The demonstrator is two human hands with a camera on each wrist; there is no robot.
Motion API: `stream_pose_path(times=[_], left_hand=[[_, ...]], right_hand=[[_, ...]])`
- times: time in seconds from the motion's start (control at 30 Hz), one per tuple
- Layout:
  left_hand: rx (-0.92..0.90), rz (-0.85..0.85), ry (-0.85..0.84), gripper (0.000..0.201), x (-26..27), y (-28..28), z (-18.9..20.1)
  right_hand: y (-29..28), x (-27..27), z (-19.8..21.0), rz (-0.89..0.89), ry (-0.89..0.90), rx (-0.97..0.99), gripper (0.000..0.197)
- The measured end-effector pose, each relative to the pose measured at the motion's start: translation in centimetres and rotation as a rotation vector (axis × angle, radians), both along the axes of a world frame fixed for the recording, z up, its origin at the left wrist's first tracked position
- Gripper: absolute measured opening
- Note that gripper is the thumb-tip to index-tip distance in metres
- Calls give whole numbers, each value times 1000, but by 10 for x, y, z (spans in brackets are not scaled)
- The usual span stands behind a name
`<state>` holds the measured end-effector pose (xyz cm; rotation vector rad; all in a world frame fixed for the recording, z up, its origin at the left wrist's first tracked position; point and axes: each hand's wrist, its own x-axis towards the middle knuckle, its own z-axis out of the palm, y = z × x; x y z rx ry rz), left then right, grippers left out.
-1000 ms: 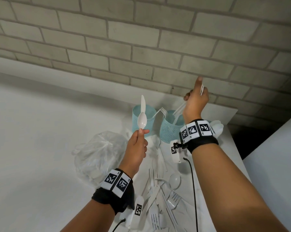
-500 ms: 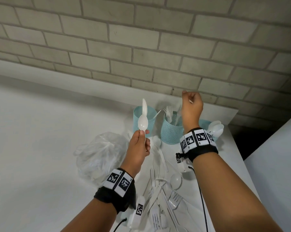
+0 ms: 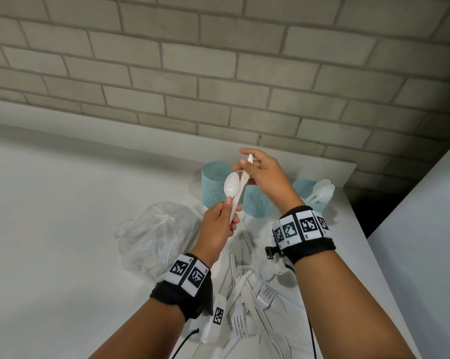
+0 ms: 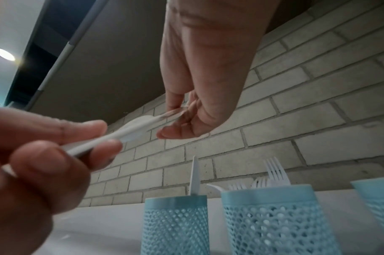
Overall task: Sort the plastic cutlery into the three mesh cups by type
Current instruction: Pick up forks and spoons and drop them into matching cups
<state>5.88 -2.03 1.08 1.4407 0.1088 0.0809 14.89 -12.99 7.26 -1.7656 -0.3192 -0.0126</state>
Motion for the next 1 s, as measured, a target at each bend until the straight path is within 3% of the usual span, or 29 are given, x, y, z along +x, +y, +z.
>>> stream_pose_path(times=[0.13, 0.23, 0.4, 0.5, 0.6, 0.83, 1.0], left_hand=[[31, 22, 11, 35, -1, 0, -2], [51, 34, 42, 34, -2, 1, -4], [-25, 83, 116, 30, -2, 9, -5], [-25, 82, 127, 30, -1, 12, -5], [-25, 63, 142, 30, -1, 12, -6], [-22, 78, 163, 31, 4, 19, -12], [-14, 92, 175, 31, 5, 23, -18]], right_hand=[[-4, -7, 1, -9, 13, -115, 7], [-5, -7, 1, -28, 60, -225, 13], [-8, 3, 21, -524, -129, 187, 21], [-5, 13, 26, -637, -268, 219, 20], [8, 26, 10, -625, -295, 92, 9], [28, 43, -37, -414, -201, -240, 12], [28, 44, -32, -403, -155, -117, 13]])
